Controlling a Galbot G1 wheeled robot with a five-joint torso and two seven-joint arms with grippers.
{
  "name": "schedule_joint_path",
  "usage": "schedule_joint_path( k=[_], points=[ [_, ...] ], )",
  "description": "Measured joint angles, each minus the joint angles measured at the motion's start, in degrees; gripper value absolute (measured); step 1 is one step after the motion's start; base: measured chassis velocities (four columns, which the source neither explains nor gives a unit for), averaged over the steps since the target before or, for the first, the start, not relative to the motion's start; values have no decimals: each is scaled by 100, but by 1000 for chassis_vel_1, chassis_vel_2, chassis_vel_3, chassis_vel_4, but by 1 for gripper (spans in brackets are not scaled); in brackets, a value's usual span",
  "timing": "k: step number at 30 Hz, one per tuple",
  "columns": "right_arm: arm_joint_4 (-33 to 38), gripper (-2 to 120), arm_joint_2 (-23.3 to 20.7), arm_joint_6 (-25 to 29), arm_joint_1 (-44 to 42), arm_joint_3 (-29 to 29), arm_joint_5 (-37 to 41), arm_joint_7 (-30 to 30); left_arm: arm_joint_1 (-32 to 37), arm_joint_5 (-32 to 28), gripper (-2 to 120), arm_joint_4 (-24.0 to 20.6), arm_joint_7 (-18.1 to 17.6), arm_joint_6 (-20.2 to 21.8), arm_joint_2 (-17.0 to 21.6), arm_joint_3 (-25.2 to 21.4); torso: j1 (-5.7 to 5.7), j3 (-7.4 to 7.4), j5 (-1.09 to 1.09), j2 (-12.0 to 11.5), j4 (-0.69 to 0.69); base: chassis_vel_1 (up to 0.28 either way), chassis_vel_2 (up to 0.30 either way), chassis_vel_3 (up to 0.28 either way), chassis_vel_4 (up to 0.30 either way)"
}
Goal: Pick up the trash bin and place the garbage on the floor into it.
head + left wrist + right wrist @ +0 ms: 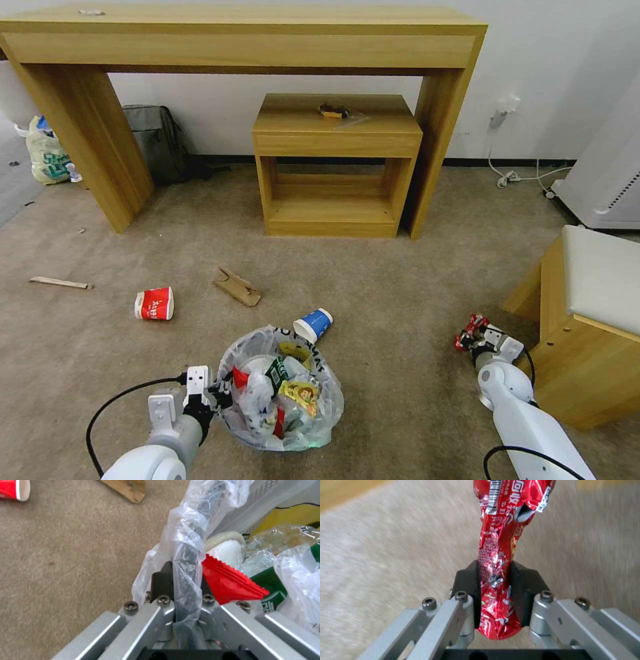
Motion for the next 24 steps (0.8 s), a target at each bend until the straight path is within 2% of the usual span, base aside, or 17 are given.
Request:
schedule_joint_path(
  k=[3, 4, 7, 8, 11, 12, 15, 16, 19, 20, 23, 24],
  points=[
    [681, 18, -60, -26, -190, 110, -281, -210, -48, 25, 0, 9, -6, 5, -16, 0, 0, 0, 0, 0, 0, 0, 0, 0, 0],
    [681, 18, -60, -26, -190, 110, -281, -210, -48, 25, 0, 9, -6, 5, -16, 0, 0, 0, 0, 0, 0, 0, 0, 0, 0],
    [1538, 18, -224, -166, -421, 197, -453, -618, -188, 35, 0, 59, -10, 48, -54, -23, 0, 0, 0, 0, 0, 0, 0, 0, 0],
    [1538, 18, -224, -166, -421, 197, -453, -618, -188, 35, 0, 59, -10, 48, -54, -23, 0, 0, 0, 0, 0, 0, 0, 0, 0],
    [2442, 18, -546, -337, -606, 210, -524, -1099, -277, 47, 0, 105, -15, 82, -60, -17, 0, 0, 0, 0, 0, 0, 0, 0, 0],
    [2442, 18, -546, -337, -606, 210, -524, -1099, -277, 47, 0, 105, -15, 82, -60, -17, 0, 0, 0, 0, 0, 0, 0, 0, 0],
    [3378, 18, -870, -559, -735, 147, -492, -1551, -331, 86, 0, 182, -19, 84, -71, -12, 0, 0, -1, 0, 0, 0, 0, 0, 0],
    [3378, 18, -870, -559, -735, 147, -492, -1551, -331, 86, 0, 182, -19, 84, -71, -12, 0, 0, -1, 0, 0, 0, 0, 0, 0],
    [4272, 18, -1135, -912, -790, -171, -424, -1908, -410, 100, 0, 254, -20, 84, -67, -6, 0, 0, 0, 0, 0, 0, 0, 0, 0],
    [4272, 18, -1135, -912, -790, -171, -424, -1908, -410, 100, 0, 254, -20, 84, -67, -6, 0, 0, 0, 0, 0, 0, 0, 0, 0],
    [5010, 18, -1323, -1252, -669, -780, -326, -2000, -511, 92, 0, 347, -20, 91, -48, 8, 0, 0, -1, 0, 0, 0, 0, 0, 0],
    [5010, 18, -1323, -1252, -669, -780, -326, -2000, -511, 92, 0, 347, -20, 91, -48, 8, 0, 0, -1, 0, 0, 0, 0, 0, 0]
  ],
)
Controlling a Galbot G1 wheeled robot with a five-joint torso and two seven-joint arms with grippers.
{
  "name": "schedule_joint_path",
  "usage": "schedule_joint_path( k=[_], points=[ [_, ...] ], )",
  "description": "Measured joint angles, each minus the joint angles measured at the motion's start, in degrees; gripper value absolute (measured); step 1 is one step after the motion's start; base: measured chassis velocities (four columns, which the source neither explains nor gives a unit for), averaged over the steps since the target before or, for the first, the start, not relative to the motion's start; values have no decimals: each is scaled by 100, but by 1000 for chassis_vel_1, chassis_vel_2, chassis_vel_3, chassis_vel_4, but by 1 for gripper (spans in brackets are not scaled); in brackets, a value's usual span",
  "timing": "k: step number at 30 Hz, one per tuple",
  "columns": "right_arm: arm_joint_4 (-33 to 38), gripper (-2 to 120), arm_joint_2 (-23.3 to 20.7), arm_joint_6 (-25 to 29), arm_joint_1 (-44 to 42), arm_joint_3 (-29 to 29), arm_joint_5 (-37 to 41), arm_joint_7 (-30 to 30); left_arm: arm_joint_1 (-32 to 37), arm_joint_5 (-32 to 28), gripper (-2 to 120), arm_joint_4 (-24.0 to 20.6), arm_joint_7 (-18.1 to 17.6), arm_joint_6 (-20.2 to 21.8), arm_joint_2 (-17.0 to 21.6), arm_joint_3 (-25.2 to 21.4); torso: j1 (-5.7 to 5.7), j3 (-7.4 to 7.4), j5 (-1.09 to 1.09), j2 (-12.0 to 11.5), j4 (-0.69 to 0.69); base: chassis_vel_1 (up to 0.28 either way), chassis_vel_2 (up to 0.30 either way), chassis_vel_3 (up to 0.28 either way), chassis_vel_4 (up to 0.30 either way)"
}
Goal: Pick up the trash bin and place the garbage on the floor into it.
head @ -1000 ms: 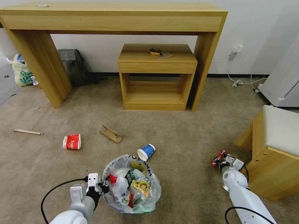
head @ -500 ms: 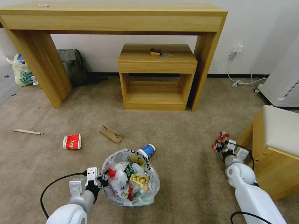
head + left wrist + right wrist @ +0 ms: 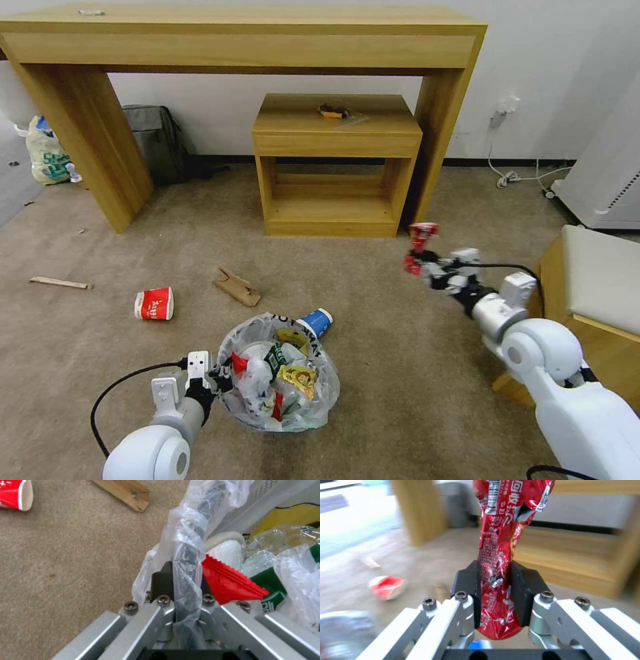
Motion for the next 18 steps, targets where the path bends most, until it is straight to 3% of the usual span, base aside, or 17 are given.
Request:
schedule_joint_path(
  k=[4, 5, 7, 8, 11, 18],
  points=[
    [473, 18, -172, -459, 451, -951, 177, -113, -85, -10, 0, 102, 0, 2, 13, 26, 0, 0, -1, 0, 0, 0, 0, 0, 0],
    [473, 18, -172, -459, 451, -951, 177, -113, -85, -10, 0, 102, 0, 2, 13, 26, 0, 0, -1, 0, 0, 0, 0, 0, 0],
    [596, 18, -264, -745, 764, -1600, 451, -96, -128, -12, 0, 115, 0, 2, 15, 35, 0, 0, -1, 0, 1, 0, 0, 0, 0],
    [596, 18, -264, -745, 764, -1600, 451, -96, -128, -12, 0, 115, 0, 2, 15, 35, 0, 0, -1, 0, 1, 0, 0, 0, 0],
    [559, 18, -312, -1021, 1138, -2375, 602, -57, -189, -35, 0, 136, -1, 2, 41, 37, 0, 0, 0, 0, -1, 0, 0, 0, 0],
    [260, 18, -230, -1432, 1911, -3233, 766, 21, -212, -74, 0, 111, -1, 10, 65, 29, 0, 0, 0, 0, 0, 0, 0, 0, 0]
  ],
)
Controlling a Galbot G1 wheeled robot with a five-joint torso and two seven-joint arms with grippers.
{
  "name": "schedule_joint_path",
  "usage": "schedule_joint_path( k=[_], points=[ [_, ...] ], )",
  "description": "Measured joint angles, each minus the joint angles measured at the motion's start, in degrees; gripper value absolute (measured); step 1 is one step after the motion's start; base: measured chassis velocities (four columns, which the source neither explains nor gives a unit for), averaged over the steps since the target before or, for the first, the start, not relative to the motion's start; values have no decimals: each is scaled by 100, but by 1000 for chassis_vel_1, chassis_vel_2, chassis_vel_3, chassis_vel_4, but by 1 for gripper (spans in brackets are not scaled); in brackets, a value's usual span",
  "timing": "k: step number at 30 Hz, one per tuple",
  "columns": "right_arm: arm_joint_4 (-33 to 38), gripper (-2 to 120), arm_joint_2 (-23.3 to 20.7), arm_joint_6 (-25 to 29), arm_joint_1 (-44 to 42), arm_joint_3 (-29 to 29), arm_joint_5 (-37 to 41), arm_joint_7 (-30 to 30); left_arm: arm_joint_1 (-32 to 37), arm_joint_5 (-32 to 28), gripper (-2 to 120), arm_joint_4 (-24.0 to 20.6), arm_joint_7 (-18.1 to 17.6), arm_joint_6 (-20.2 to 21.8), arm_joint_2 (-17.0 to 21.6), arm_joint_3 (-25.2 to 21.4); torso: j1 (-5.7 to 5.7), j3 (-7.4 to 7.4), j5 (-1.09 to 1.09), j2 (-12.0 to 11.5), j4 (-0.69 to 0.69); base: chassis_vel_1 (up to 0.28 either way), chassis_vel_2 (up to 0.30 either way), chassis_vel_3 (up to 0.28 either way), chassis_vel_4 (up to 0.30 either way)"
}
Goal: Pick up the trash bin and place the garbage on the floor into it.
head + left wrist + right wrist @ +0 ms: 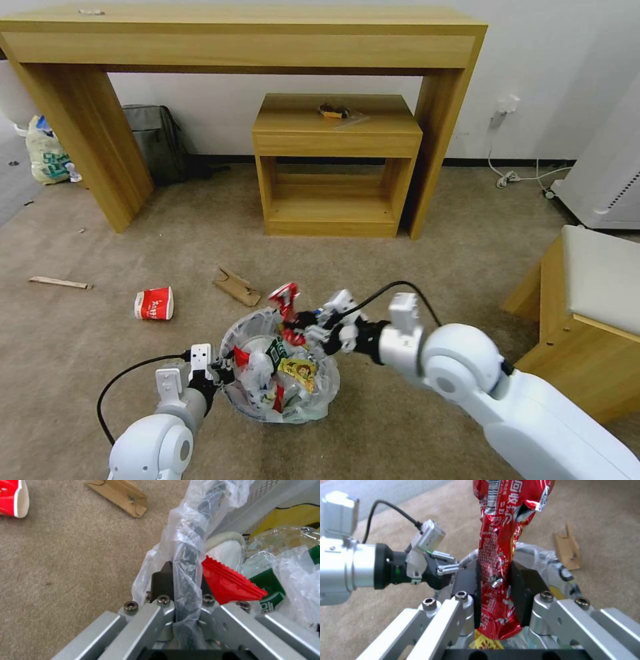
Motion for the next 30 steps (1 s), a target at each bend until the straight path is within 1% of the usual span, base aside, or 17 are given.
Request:
schedule_joint_path(
  k=[2, 5, 9, 12, 13, 14, 15, 16, 19, 20, 22, 23, 24, 25, 27, 28, 30],
  points=[
    [-34, 18, 10, -34, 74, -63, 27, 9, 0, -2, 0, -6, 0, 0, 1, -1, 0, 0, 0, 0, 0, 0, 0, 0, 0],
    [-255, 18, 97, -374, 514, -354, 167, 50, 5, -15, 0, -38, 2, 1, 15, -23, 0, 0, 0, 0, 0, 0, 0, 0, 0],
    [-332, 21, 124, -394, 627, -456, 174, 130, 5, -21, 0, -41, 6, 2, 19, -29, 0, 0, 0, 0, 0, 0, 0, 0, 0],
    [-366, 36, 131, -394, 672, -523, 169, 200, 8, -31, 0, -46, 11, 2, 19, -34, 0, 0, 0, 0, 0, 0, 0, 0, 0],
    [-366, 36, 131, -394, 672, -523, 169, 200, 8, -31, 0, -46, 11, 2, 19, -34, 0, 0, 0, 0, 0, 0, 0, 0, 0],
    [-362, 42, 124, -394, 672, -533, 162, 206, 6, -35, 0, -46, 12, 2, 19, -37, 0, 0, 0, 0, 0, 0, 0, 0, 0],
    [-354, 45, 118, -394, 669, -537, 157, 206, 3, -39, 0, -46, 12, 1, 20, -37, 0, 0, 0, 0, 0, 0, 0, 0, 0],
    [-354, 45, 118, -394, 669, -537, 157, 206, 3, -39, 0, -46, 12, 1, 20, -37, 0, 0, 0, 0, 0, 0, 0, 0, 0],
    [-334, 61, 108, -389, 650, -542, 143, 219, -17, -54, 0, -46, 12, 1, 20, -37, 0, 0, 0, 0, -1, 0, 0, 0, 0],
    [-334, 61, 108, -389, 650, -542, 143, 219, -17, -54, 0, -46, 12, 1, 20, -37, 0, 0, 0, 0, -1, 0, 0, 0, 0],
    [-331, 69, 112, -384, 625, -492, 134, 294, -22, -65, 0, -48, 13, 2, 17, -39, 0, 0, 0, 0, 0, 0, 0, 0, 0],
    [-324, 78, 116, -377, 575, -387, 131, 381, -21, -70, 0, -50, 13, 1, 17, -50, 0, 0, 1, 0, 0, 0, 0, 0, 0],
    [-324, 78, 116, -377, 575, -387, 131, 381, -21, -70, 0, -50, 13, 1, 17, -50, 0, 0, 1, 0, 0, 0, 0, 0, 0],
    [-318, 80, 116, -347, 533, -307, 116, 420, -18, -72, 0, -53, 13, 1, 16, -57, 0, 0, 0, 0, 0, 0, 0, 0, 0],
    [-286, 91, 102, -80, 306, 15, 51, 558, 3, -89, 0, -67, 16, 1, 18, -87, 0, 0, 1, 0, 0, 0, 0, 0, 0],
    [-286, 91, 102, -80, 306, 15, 51, 558, 3, -89, 0, -67, 16, 1, 18, -87, 0, 0, 1, 0, 0, 0, 0, 0, 0],
    [-264, 98, 90, 281, 12, 326, -33, 870, 19, -101, 0, -70, 23, -5, 27, -111, 0, 0, 1, 0, -1, 0, 0, 0, 0]
  ],
)
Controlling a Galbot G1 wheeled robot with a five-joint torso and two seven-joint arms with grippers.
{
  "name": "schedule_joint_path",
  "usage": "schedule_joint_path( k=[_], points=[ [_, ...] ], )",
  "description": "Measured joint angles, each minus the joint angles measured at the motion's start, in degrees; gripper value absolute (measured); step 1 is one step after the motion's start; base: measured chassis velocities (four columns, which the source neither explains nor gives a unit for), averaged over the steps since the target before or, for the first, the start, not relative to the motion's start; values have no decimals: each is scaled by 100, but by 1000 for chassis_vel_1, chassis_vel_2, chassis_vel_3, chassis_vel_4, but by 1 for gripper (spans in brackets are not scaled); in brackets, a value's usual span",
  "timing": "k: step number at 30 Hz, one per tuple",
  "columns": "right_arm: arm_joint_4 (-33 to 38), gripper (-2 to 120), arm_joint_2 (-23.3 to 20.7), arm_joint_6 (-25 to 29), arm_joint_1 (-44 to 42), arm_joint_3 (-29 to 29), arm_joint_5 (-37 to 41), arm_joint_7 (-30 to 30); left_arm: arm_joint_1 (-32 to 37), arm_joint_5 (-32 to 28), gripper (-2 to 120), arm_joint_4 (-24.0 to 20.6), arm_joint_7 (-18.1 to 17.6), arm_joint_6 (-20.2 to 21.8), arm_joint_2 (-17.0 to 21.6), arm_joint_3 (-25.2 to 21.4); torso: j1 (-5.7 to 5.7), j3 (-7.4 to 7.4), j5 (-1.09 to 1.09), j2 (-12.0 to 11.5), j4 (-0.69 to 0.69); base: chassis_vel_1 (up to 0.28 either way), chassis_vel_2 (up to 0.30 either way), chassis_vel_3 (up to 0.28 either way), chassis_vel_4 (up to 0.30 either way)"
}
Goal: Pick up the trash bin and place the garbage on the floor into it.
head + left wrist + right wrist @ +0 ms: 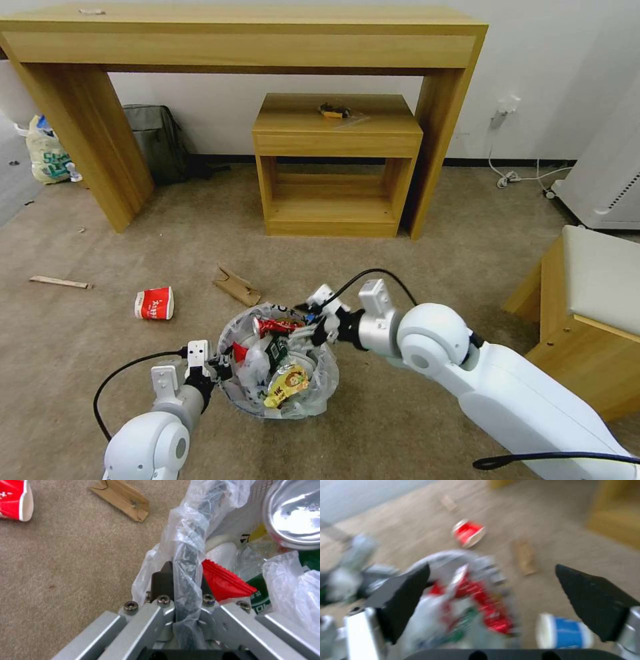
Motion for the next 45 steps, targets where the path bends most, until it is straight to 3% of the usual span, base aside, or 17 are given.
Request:
schedule_joint_path(
  k=[5, 8, 16, 20, 33, 45],
  points=[
    [-67, 100, 45, 627, -580, 584, -239, 765, 11, -18, 0, 0, 9, -10, 11, -21, 0, 0, 0, 0, 1, 0, 0, 0, 0],
    [-147, 100, 121, 781, -858, 970, -514, 840, 24, -23, 0, -3, 10, -11, 12, -35, 0, 0, 0, 0, 0, 0, 0, 0, 0],
    [-269, 100, 593, 1442, -2325, 2730, -1688, 504, 97, -76, 0, -23, 21, -34, 75, -113, 0, 0, 1, 0, -1, 0, 0, 0, 0],
    [-213, 100, 846, 1607, -2769, 3198, -1930, 311, 109, -78, 0, -22, 26, -38, 77, -95, 0, -1, 0, 0, -2, 0, 0, 0, 0],
    [-249, 100, 1120, 1640, -2624, 3142, -1993, 285, 199, -38, 0, -64, 34, -53, 70, -90, -1, 0, 0, 0, 1, 0, 0, 0, 0],
    [-249, 100, 1100, 1589, -2511, 3038, -1980, 231, 205, -15, 0, -79, 37, -61, 48, -55, -1, 0, -1, 0, 1, 56, 52, -45, -51]
  ],
)
